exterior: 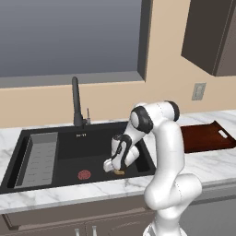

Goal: Pick up all produce items and place them in the sink. Turn on the sink faucet to wash them. Then turn the sink off and put them in the tray.

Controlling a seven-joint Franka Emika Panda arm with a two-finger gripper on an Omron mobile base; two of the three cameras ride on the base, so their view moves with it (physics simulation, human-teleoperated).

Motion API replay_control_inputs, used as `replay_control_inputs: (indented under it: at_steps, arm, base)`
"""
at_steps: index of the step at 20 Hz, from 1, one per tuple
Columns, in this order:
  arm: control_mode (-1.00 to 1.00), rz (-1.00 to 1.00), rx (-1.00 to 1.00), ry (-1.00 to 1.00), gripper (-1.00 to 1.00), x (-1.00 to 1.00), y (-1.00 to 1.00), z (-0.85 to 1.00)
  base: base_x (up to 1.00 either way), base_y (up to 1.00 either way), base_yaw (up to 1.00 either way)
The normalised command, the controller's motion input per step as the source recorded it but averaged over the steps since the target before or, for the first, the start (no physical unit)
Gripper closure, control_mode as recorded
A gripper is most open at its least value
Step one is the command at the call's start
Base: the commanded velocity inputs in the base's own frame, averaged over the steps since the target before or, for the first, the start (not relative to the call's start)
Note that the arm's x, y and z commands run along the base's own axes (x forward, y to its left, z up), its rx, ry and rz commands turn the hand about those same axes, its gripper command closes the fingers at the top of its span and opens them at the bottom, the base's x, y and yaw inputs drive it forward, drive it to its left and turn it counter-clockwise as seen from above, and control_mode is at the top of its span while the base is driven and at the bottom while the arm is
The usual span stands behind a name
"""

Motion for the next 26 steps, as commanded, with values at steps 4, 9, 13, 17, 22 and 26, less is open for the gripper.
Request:
replay_control_inputs:
  at_steps: [4, 9, 13, 17, 22, 26]
  arm:
    - [-1.00, 0.00, 0.00, 0.01, -1.00, 0.15, 0.00, -0.24]
    - [-1.00, 0.00, 0.00, 0.00, -1.00, 0.09, 0.00, -0.10]
    - [-1.00, 0.00, 0.00, -0.01, -1.00, 0.00, 0.00, 0.05]
    - [-1.00, 0.00, 0.00, -0.02, -1.00, 0.00, 0.00, 0.20]
    - [-1.00, 0.00, 0.00, -0.06, -1.00, 0.00, 0.00, 0.29]
    - [-1.00, 0.00, 0.00, -0.12, -1.00, -0.05, 0.00, 0.54]
  base:
    - [0.00, 0.00, 0.00]
    - [0.00, 0.00, 0.00]
    - [0.00, 0.00, 0.00]
    - [0.00, 0.00, 0.00]
    - [0.00, 0.00, 0.00]
    - [0.00, 0.00, 0.00]
